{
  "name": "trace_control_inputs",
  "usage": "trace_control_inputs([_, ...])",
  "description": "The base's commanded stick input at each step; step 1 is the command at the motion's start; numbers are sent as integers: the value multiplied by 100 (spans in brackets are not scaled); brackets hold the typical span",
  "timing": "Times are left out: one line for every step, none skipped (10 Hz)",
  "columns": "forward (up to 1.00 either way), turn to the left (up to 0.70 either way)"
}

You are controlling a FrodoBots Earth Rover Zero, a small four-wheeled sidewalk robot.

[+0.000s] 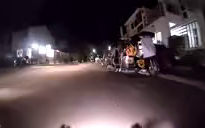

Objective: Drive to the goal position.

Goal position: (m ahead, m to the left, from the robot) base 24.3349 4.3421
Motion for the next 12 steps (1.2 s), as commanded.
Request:
trace_control_inputs([100,0])
trace_control_inputs([100,0])
trace_control_inputs([100,0])
trace_control_inputs([100,0])
trace_control_inputs([100,0])
trace_control_inputs([100,0])
trace_control_inputs([100,0])
trace_control_inputs([100,0])
trace_control_inputs([100,0])
trace_control_inputs([100,0])
trace_control_inputs([100,0])
trace_control_inputs([100,0])
